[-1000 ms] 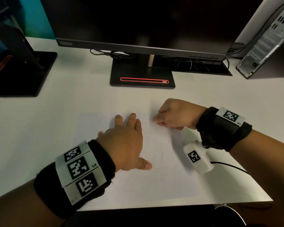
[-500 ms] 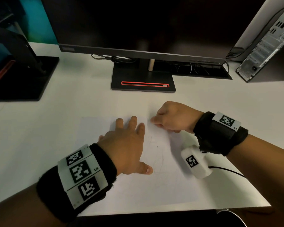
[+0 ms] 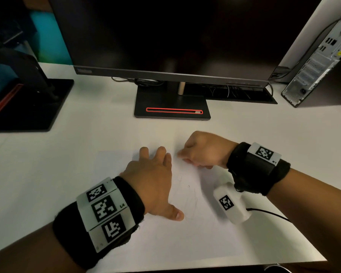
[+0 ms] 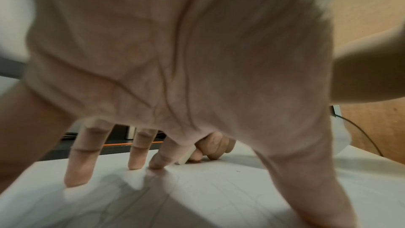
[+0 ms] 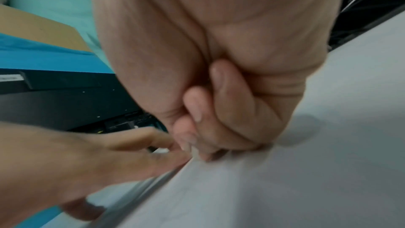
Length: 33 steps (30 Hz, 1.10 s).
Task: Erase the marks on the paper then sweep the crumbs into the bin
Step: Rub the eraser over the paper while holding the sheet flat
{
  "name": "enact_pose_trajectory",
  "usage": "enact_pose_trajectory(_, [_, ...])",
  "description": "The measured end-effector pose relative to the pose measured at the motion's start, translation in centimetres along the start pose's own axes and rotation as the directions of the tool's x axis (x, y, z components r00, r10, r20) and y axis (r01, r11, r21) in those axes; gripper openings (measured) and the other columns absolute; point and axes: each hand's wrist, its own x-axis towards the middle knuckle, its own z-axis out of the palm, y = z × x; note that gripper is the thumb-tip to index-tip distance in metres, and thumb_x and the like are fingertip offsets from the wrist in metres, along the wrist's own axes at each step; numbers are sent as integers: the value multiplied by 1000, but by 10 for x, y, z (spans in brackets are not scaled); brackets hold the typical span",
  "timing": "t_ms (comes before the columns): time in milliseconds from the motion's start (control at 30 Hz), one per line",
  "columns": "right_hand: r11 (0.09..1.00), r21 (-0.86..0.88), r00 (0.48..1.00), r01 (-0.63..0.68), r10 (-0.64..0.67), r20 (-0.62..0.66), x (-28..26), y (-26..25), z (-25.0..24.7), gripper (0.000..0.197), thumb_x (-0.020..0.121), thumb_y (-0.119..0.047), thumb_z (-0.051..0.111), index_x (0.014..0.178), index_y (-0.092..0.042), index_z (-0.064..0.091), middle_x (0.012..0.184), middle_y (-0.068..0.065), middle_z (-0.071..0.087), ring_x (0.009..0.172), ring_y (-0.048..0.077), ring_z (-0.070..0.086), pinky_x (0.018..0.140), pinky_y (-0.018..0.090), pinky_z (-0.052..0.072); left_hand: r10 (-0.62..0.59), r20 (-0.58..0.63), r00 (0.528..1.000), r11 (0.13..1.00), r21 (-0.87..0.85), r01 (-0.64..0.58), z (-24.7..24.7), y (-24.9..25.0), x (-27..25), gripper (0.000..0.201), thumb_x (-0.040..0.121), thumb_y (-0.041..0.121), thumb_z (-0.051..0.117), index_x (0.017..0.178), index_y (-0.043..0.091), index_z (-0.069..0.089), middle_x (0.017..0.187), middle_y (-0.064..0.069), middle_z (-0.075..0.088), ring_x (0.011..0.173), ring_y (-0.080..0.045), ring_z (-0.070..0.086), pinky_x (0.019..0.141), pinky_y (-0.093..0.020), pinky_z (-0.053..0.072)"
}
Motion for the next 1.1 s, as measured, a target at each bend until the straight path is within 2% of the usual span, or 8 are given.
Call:
enact_pose_trajectory(67, [1000,15,998,8,-9,56,0,0,1,42,98,-29,58,59,-13,56,54,3,46,48,18,40,45,22,38,2,-2,1000,1000,-2,-2,0,0,1,132,66,85,64,158,14,1,158,2,4,140,-35,16,93,-45,49])
enact_pose_trajectory(167, [1000,-4,1000,10,-10,-12,-1,1,-2,41,98,-28,57,60,-12,55,56,4,47,50,20,43,45,22,38,6,-9,1000,1000,-11,-6,1,0,1,132,66,85,64,158,13,2,158,4,4,139,-35,16,93,-44,50])
enact_pose_trajectory(300, [1000,13,995,21,-23,100,-4,0,0,44,98,-30,59,58,-14,55,53,2,45,45,17,36,44,21,35,5,-7,1000,1000,-22,-5,1,-1,0,132,67,84,65,158,14,2,159,3,4,142,-36,13,99,-46,49])
enact_pose_trajectory(633, [999,-43,999,24,-26,-36,-3,4,-2,41,99,-28,55,62,-10,58,55,5,51,46,18,45,44,20,40,8,-23,1000,999,-43,-9,6,-2,2,133,64,85,66,157,14,4,157,4,4,139,-35,14,93,-49,53])
enact_pose_trajectory(733, [1000,15,996,16,-17,89,-7,7,2,43,98,-29,59,57,-14,56,52,2,45,44,17,37,44,21,35,16,-28,999,998,-67,-18,6,-3,2,134,64,83,68,158,14,3,157,8,2,139,-36,13,93,-49,52])
enact_pose_trajectory(867, [1000,-16,998,2,-3,-56,-6,13,-2,39,96,-28,57,60,-11,57,53,4,48,48,21,43,45,22,39,9,-19,1000,998,-62,-11,7,-2,3,135,64,84,68,158,15,0,159,8,-2,141,-36,11,95,-51,52])
enact_pose_trajectory(1000, [1000,13,996,12,-13,87,-11,15,0,41,97,-33,60,64,-9,60,56,5,47,45,19,38,43,20,35,6,-21,1000,997,-79,-8,8,-3,4,137,63,84,69,158,16,-2,160,9,-4,142,-36,9,96,-52,51])
enact_pose_trajectory(1100, [999,-48,999,18,-20,-38,-11,18,-3,45,97,-32,57,69,3,61,55,6,51,48,21,45,41,19,37,5,-18,1000,997,-81,-6,8,-2,3,137,63,84,68,158,15,-2,160,7,-5,143,-37,8,97,-53,50])
